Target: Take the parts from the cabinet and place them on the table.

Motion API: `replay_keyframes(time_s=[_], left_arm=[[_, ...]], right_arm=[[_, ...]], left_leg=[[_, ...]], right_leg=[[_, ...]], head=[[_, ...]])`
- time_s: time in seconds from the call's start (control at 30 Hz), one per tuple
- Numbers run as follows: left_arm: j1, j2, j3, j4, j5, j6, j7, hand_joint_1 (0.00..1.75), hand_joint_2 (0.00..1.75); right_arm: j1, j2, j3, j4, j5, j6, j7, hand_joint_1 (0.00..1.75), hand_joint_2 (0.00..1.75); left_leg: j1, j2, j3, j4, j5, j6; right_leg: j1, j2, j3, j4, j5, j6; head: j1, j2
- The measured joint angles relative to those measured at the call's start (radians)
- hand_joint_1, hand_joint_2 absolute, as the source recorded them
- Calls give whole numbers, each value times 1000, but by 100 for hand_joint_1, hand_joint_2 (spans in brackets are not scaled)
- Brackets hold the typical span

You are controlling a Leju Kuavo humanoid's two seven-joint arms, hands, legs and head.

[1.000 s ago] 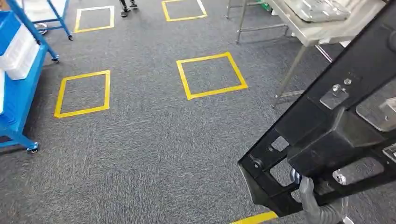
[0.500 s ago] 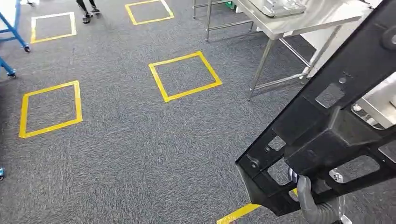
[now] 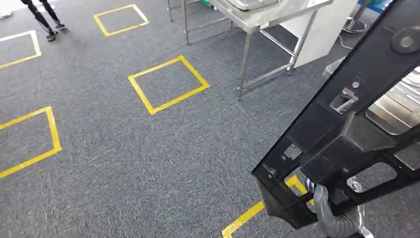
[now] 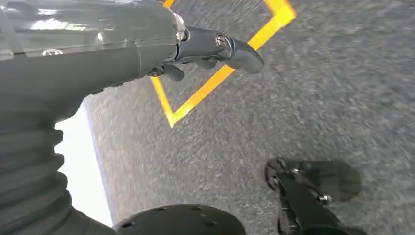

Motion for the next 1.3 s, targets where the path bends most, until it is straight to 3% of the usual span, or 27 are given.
replay_keyframes(time_s=[0.07,0.1,0.13,0.2,0.23,0.27,0.3,0.4,0.43,0.5,0.53,0.6,0.63,0.67,0.73,0.77,0.8,0.93,0.97,1.0,1.03,1.1,1.13,1.17,1.23,1.27,1.3], left_arm=[[5,0,0,0,0,0,8,0,175],[8,0,0,0,0,0,13,0,175],[10,0,0,0,0,0,14,0,175],[10,0,0,0,0,0,18,0,175],[9,0,0,0,0,0,18,0,175],[10,0,0,0,0,0,18,0,175],[9,0,0,0,-1,0,19,0,175],[5,0,0,0,1,0,15,0,175],[3,-3,0,0,1,0,13,0,175],[0,-3,0,0,0,3,7,0,175],[1,-2,0,0,0,3,5,0,175],[5,-2,0,0,0,4,3,0,175],[5,-2,0,0,1,4,2,0,175],[4,-2,0,0,0,5,0,0,175],[3,-2,0,0,0,5,-4,0,175],[3,-3,0,0,0,6,-6,0,175],[3,-3,0,0,0,6,-8,0,175],[-1,-3,0,0,1,8,-9,0,175],[-2,-2,0,0,0,8,-9,0,175],[-1,-2,0,0,0,7,-9,0,175],[1,-3,0,0,-1,7,-7,0,175],[6,-3,0,0,0,6,-2,0,175],[9,-3,0,0,1,5,3,0,175],[10,-3,0,0,0,5,4,0,175],[9,-3,0,0,0,3,6,0,175],[9,-3,0,0,0,3,6,0,175],[10,-2,0,0,0,3,7,0,175]], right_arm=[[-2,0,0,0,0,0,0,175,175],[-2,0,0,1,0,0,1,175,175],[-2,0,0,2,0,0,2,175,175],[-5,0,0,2,-2,-5,4,175,175],[-7,0,0,2,-4,-6,5,175,175],[-9,0,0,2,-6,-9,7,175,175],[-13,-1,0,2,-8,-13,8,175,175],[-11,-3,0,2,-13,-20,11,175,175],[-12,-6,0,2,-15,-20,11,175,175],[-16,-11,1,2,-19,-21,11,175,175],[-20,-16,1,2,-19,-21,11,175,175],[-18,-18,1,5,-20,-21,11,175,175],[-18,-19,1,7,-20,-22,11,175,175],[-18,-20,1,9,-21,-23,11,175,175],[-17,-23,1,10,-21,-24,11,175,175],[-15,-23,1,10,-21,-25,10,175,175],[-15,-23,2,10,-20,-27,8,175,175],[1,-22,2,9,-14,-37,0,175,175],[3,-21,2,6,-6,-39,-1,175,175],[0,-19,2,4,0,-40,-3,175,175],[-1,-17,2,4,3,-40,-3,175,175],[-1,-16,2,4,7,-39,-3,175,175],[-1,-16,3,4,10,-39,-3,175,175],[-1,-16,3,4,12,-39,-2,175,175],[-1,-16,3,3,15,-38,-2,175,175],[-2,-16,3,1,16,-38,-1,175,175],[-4,-16,4,1,16,-38,-2,175,175]], left_leg=[[1,-12,-86,175,-74,-3],[1,-12,-109,217,-78,-5],[1,-12,-111,212,-59,-4],[2,-17,-59,78,32,2],[3,-40,-16,-19,83,6],[4,-89,9,-81,93,11],[6,-96,13,-100,87,11],[-1,-70,16,-97,91,26],[10,-54,19,-115,101,38],[6,-33,23,-122,105,47],[4,-20,21,-122,105,47],[1,7,19,-121,102,48],[1,20,20,-121,101,47],[1,32,21,-121,99,46],[2,53,28,-121,94,39],[0,62,34,-119,90,33],[-8,68,35,-114,82,25],[-6,106,50,-116,71,4],[1,66,46,-100,59,-5],[2,20,23,-48,24,-7],[3,0,-16,35,-21,-8],[3,-12,-96,194,-77,-11],[3,-12,-114,221,-72,-10],[2,-13,-110,199,-42,-7],[2,-28,-48,39,60,4],[2,-61,-13,-48,102,10],[3,-107,3,-92,98,15]], right_leg=[[3,26,-1,1,-1,-4],[4,39,-1,2,-1,-3],[4,52,0,3,-1,-3],[3,80,3,7,-2,-2],[2,91,5,9,-4,1],[0,100,3,11,-5,4],[5,110,-2,19,-6,10],[-6,139,-10,10,3,32],[-2,145,-10,14,1,39],[1,62,-45,85,-51,42],[-1,37,-86,165,-92,45],[-7,19,-159,310,-145,52],[-9,17,-165,321,-135,54],[-11,13,-147,286,-107,56],[-12,-11,-54,114,-26,55],[-11,-54,-3,29,-1,52],[0,-73,4,8,-12,42],[-1,-23,1,4,-10,18],[-5,-14,4,2,-7,13],[-6,-5,4,2,-7,6],[-5,5,4,2,-7,1],[-2,31,4,3,-7,-1],[0,45,5,3,-8,-1],[0,59,7,4,-8,-1],[1,87,12,5,-9,0],[1,98,12,6,-10,2],[5,107,9,9,-12,7]], head=[[0,0],[0,0],[0,0],[0,0],[0,0],[0,0],[0,0],[0,0],[0,0],[0,0],[1,0],[0,0],[0,0],[0,0],[0,0],[0,0],[0,0],[0,0],[0,0],[0,0],[0,0],[0,0],[0,0],[0,0],[0,0],[0,0],[0,0]])
